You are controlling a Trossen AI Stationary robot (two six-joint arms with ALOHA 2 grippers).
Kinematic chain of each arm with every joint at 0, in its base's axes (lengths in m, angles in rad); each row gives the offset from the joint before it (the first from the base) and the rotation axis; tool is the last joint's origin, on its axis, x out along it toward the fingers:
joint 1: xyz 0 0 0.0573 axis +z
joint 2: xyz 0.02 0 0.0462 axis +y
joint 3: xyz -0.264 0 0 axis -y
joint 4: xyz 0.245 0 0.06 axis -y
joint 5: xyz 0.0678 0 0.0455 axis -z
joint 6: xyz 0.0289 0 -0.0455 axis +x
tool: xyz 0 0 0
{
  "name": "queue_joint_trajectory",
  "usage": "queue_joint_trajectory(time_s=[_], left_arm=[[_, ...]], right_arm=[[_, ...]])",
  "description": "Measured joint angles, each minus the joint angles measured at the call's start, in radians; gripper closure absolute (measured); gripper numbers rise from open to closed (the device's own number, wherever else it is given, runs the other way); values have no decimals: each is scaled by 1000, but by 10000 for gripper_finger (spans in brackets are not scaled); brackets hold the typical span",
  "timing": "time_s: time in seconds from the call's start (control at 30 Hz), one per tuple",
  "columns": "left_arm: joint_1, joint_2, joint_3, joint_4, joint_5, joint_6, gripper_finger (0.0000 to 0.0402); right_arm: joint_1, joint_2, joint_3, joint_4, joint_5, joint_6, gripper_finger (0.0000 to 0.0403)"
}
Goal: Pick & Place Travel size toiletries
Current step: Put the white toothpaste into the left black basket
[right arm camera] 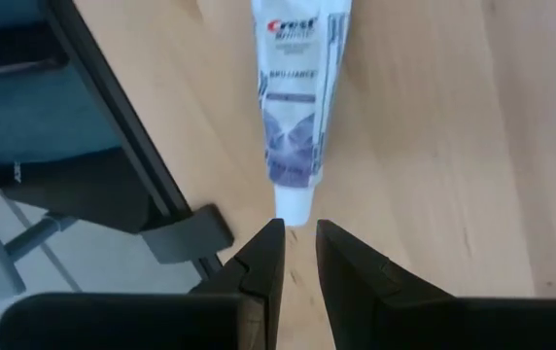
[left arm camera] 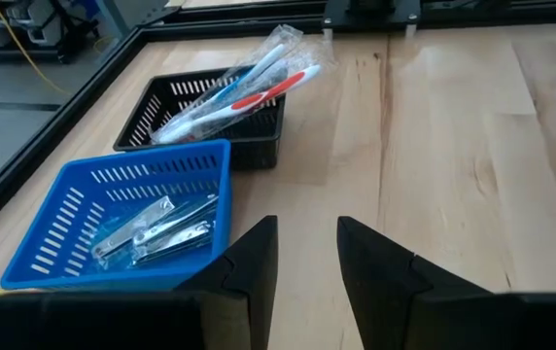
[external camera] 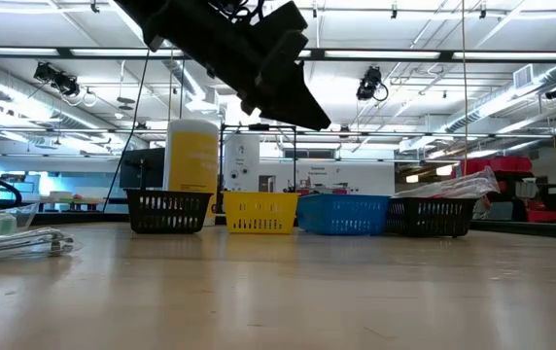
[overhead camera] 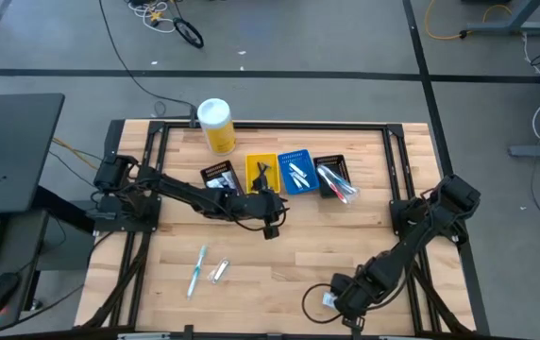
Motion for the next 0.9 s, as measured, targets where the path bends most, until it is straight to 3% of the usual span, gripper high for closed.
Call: queue_joint_trajectory(time_s=[0.3, 0.57, 0.67, 0.8, 0.9], left_arm=[[0, 0, 0, 1, 2, -60, 284], [0, 0, 0, 2, 1, -59, 284], [0, 0, 0, 2, 1, -59, 284], [0, 0, 0, 2, 1, -59, 284], [0, 0, 0, 2, 1, -59, 284]], right_arm=[[-1, 0, 0, 0, 7, 21, 331], [-2, 0, 0, -4, 119, 65, 331], [8, 0, 1, -25, 81, 79, 331], [35, 0, 1, -36, 136, 144, 331], [39, 0, 1, -52, 94, 184, 331]])
